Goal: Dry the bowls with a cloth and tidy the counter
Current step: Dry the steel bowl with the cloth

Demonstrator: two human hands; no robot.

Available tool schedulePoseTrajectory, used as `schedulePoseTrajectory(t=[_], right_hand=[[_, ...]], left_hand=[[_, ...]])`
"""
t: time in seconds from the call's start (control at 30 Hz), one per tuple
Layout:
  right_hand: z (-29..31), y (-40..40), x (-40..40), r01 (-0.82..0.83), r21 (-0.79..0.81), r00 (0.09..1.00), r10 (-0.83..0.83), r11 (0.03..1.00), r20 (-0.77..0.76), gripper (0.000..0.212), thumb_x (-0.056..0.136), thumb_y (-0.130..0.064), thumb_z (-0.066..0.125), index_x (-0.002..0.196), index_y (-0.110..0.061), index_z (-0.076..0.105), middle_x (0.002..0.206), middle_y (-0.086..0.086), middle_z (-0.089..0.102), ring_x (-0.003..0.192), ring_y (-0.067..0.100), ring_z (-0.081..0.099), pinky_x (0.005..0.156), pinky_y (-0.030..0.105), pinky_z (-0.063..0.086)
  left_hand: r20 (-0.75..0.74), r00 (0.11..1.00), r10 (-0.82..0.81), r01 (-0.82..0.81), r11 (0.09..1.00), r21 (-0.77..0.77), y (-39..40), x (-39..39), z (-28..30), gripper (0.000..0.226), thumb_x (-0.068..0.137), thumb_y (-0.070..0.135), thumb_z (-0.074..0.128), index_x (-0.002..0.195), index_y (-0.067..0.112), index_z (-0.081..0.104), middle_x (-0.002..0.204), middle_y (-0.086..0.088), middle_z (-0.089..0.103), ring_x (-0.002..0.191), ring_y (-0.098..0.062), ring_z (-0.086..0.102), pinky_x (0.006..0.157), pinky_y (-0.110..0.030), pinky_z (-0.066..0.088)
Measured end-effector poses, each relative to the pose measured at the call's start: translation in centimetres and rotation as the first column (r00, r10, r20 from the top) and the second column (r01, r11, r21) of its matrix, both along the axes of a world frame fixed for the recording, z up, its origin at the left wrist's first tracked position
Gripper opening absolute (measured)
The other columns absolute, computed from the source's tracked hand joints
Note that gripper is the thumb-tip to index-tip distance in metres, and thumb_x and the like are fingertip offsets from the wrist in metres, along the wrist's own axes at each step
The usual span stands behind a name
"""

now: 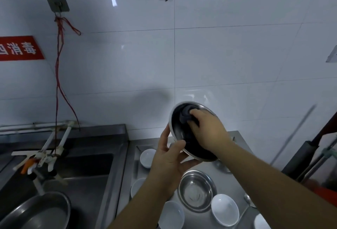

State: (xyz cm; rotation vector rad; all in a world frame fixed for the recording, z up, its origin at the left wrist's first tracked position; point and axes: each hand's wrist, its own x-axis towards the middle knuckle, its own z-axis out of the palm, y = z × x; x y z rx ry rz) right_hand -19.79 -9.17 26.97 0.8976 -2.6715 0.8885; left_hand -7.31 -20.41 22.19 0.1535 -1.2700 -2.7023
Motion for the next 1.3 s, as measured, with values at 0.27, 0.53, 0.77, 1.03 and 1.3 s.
schedulePoseTrajectory(t=[0.27,0.53,0.77,1.03,1.3], right_hand=[[3.6,-0.1,0.8,-0.093,0.456,0.967,-0.029,0.885,0.254,0.018,0.099,-0.030,0.052,0.090,-0.022,0.066,0.089,0.003,0.068,0.083,0.021,0.064,0.069,0.031,0.051],[1.7,0.7,3.7,-0.012,-0.488,0.625,0.387,0.873,0.678,0.016,0.099,-0.034,0.062,0.108,-0.036,0.075,0.098,0.000,0.078,0.091,0.019,0.075,0.080,0.038,0.062],[0.8,-0.5,1.1,-0.072,-0.069,0.993,0.065,0.995,-0.099,0.021,0.097,-0.015,0.062,0.115,-0.022,0.054,0.118,0.001,0.058,0.109,0.024,0.055,0.093,0.038,0.045],[2.8,1.4,0.1,0.099,0.368,0.992,-0.060,0.925,-0.114,0.035,0.101,-0.017,0.052,0.135,-0.024,0.052,0.135,0.002,0.050,0.125,0.030,0.044,0.093,0.047,0.053],[3.3,1.9,2.6,0.024,0.658,0.986,-0.127,0.752,0.109,0.014,0.095,-0.028,0.060,0.094,-0.014,0.062,0.087,0.002,0.064,0.079,0.021,0.063,0.071,0.031,0.050]], left_hand=[[-0.002,0.992,0.126,-0.126,0.990,-0.067,-1.3,-0.2,1.0,0.074,0.091,0.007,0.074,0.149,0.049,0.051,0.127,-0.031,0.065,0.123,-0.046,0.067,0.086,-0.062,0.061],[0.020,0.999,-0.045,0.045,0.999,-0.011,-0.4,0.7,0.1,0.055,0.102,0.020,0.066,0.150,0.044,0.051,0.138,-0.017,0.068,0.123,-0.041,0.068,0.088,-0.057,0.060],[0.059,0.997,-0.050,0.043,0.992,0.115,1.4,0.9,0.0,0.047,0.100,0.012,0.064,0.142,0.033,0.061,0.133,-0.023,0.069,0.118,-0.051,0.068,0.096,-0.075,0.052],[0.050,0.996,0.076,-0.077,0.996,0.032,0.8,1.0,0.2,0.073,0.075,0.023,0.086,0.140,0.043,0.059,0.126,-0.019,0.074,0.112,-0.044,0.073,0.085,-0.061,0.062],[-0.022,0.998,0.061,-0.064,0.987,-0.145,0.4,1.3,0.7,0.069,0.094,0.012,0.072,0.142,0.058,0.053,0.128,-0.016,0.073,0.117,-0.035,0.072,0.081,-0.052,0.065]])
